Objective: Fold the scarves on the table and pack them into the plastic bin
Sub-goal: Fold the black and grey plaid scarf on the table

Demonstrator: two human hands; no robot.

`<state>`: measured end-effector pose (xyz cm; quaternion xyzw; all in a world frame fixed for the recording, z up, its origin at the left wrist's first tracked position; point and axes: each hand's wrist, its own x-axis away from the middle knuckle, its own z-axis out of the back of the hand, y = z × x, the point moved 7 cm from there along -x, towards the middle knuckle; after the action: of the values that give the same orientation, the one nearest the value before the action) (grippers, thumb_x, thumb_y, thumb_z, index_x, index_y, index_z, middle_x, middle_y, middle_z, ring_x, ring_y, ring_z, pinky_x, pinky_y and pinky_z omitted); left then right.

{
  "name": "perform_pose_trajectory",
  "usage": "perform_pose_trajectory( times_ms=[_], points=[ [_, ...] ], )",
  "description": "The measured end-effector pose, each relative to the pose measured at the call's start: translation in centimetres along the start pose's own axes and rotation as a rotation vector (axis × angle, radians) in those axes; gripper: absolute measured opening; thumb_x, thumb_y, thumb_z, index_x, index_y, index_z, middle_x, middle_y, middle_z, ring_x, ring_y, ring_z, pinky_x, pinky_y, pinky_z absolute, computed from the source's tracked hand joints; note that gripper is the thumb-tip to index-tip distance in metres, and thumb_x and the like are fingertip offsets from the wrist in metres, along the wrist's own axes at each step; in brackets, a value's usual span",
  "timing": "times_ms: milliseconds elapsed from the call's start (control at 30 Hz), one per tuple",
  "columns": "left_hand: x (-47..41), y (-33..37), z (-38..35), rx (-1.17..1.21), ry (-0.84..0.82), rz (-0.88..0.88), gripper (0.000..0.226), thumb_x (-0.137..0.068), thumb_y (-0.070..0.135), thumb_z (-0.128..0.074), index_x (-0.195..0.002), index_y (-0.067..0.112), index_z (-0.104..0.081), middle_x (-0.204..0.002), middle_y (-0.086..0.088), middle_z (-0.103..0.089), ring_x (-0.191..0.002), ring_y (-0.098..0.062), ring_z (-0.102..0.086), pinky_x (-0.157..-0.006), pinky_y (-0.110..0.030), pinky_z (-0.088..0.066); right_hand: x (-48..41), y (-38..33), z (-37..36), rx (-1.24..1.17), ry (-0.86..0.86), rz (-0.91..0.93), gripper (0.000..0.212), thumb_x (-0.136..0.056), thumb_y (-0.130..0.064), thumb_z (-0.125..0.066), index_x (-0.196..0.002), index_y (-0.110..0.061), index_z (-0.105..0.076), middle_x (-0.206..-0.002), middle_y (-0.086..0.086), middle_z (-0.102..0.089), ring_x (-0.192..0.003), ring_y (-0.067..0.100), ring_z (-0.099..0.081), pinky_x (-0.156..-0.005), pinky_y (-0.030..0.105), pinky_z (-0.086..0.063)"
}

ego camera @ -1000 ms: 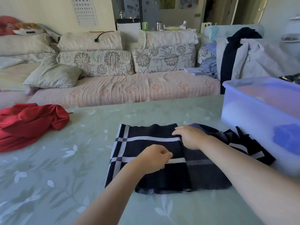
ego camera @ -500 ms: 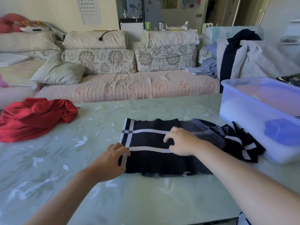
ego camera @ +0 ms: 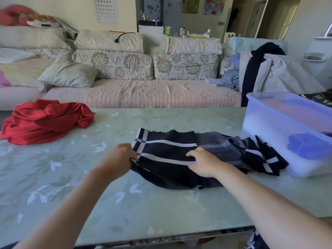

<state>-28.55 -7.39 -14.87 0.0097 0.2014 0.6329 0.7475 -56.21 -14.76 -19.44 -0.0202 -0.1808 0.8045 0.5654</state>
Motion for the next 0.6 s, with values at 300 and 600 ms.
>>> perform_pose_trajectory(
  times_ms=[300,600],
  points=[
    [4.5,-4.6,-0.6,0.04,-0.51,0.371,0.022,-0.085,0.037,-0.05,-0.082,0.021,-0.065,-0.098,0.008,-0.066,-0.09,-0.014,-0.061,-0.083,-0.029,-0.05,-2.1,-3.4,-1.4,0.069,0.068,0.071,0.048,-0.096,-0.038,-0.051,-0.143,-0.029,-0.045,-0.138,-0.003,-0.037,-0.112,0.017,-0.053,-0.087,0.032,-0.048],
    [-1.8,-5.7,-2.8,0.061,-0.09,0.243,0.04,-0.098,0.007,-0.038,-0.129,0.02,-0.059,-0.134,0.002,-0.051,-0.119,-0.02,-0.048,-0.098,-0.032,-0.043,-6.4,-4.3,-0.7,0.086,0.156,0.05,0.046,-0.097,-0.036,-0.046,-0.142,-0.027,-0.044,-0.141,0.001,-0.038,-0.127,0.023,-0.044,-0.099,0.04,-0.044]
  ],
)
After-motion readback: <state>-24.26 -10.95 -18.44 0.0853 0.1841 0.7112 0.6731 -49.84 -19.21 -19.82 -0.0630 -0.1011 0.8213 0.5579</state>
